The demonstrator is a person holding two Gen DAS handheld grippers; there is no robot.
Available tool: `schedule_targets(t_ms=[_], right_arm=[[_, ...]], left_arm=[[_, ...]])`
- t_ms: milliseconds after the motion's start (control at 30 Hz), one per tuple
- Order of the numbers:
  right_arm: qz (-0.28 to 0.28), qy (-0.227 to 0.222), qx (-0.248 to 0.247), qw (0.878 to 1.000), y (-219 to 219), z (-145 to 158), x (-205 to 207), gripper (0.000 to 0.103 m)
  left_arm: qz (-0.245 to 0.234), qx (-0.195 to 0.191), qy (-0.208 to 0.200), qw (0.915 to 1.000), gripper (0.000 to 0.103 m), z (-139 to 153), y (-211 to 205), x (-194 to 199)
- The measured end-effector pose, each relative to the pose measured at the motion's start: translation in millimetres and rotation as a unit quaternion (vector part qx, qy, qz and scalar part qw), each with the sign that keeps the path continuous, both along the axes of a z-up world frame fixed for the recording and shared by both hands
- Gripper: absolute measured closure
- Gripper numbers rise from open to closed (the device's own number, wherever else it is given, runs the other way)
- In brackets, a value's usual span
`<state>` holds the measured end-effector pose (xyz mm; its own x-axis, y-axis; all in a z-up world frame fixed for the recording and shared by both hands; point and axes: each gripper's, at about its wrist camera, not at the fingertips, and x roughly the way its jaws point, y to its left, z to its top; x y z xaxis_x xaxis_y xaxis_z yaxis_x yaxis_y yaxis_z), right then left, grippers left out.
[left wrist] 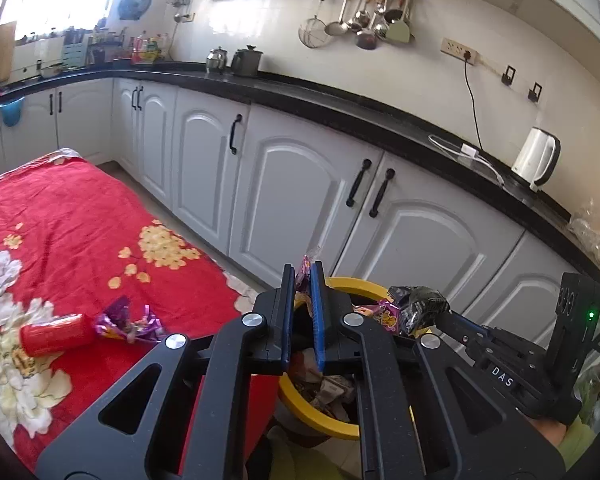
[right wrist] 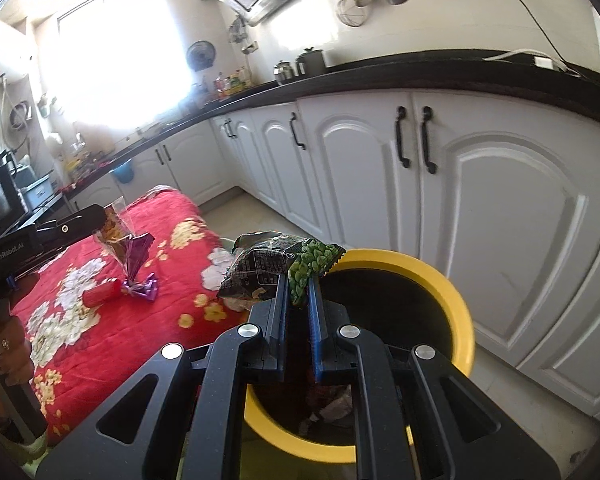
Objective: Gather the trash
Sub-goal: 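Carry the purple wrapper with the left tool while the right tool carries the green packet over the bin, then open the left tool over the bin while the right tool opens, dropping the green packet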
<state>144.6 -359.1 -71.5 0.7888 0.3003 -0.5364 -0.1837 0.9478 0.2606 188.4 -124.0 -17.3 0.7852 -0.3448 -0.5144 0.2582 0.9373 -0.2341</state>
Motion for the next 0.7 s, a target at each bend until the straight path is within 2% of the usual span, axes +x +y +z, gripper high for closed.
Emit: schedule_targets(t_ms=[367,700], right_arm=[[-0.036,0.022,-0.013,0.999,-26.7,-22.0,2.0,0.094],[-0.049,0.059,-0.024,0.997,-35.5,-47.3,9.2,0.094]], left_arm=[[-0.025,0.013,0.016,0.9995,0.099,-19.8,-30.6,14.3],[-0.035,0.019,0.046,0.9981,0.099,-45.2,-47.2,29.7]])
